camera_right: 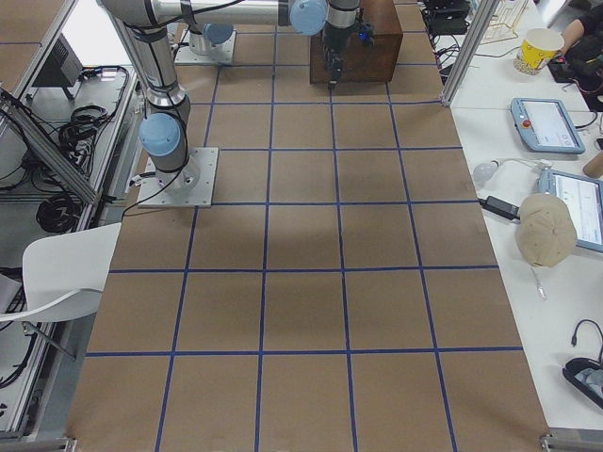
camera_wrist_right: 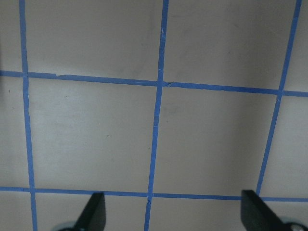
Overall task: Open drawer and put corn inside
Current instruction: 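Lower the left gripper onto the yellow corn cob and grasp it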
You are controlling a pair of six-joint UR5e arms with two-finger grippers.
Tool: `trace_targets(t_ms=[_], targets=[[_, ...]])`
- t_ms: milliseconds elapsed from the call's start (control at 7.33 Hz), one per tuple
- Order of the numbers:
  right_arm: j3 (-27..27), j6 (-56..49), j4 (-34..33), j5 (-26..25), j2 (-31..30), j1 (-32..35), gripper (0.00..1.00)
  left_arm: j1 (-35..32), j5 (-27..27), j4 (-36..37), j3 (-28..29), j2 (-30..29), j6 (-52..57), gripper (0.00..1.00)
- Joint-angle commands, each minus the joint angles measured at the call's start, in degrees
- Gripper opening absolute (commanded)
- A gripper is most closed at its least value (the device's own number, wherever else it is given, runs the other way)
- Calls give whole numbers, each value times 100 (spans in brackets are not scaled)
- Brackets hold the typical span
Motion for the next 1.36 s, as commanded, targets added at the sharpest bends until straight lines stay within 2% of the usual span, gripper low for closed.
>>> trace_targets(t_ms=[0,273,545,955,1227], targets=[[0,0,0,-9,0,8,100,21,467,261,12,-228,1527,97],[0,0,0,0,0,8,100,21,478,839,12,-491,2608,97],[0,0,-9,-9,0,8,100,21,426,1657,3,-808,4215,97],[0,0,0,0,0,0,100,21,373,1905,-85,-1002,5124,100],[0,0,0,0,0,8,100,38,320,1906,-146,-1055,5241,100]])
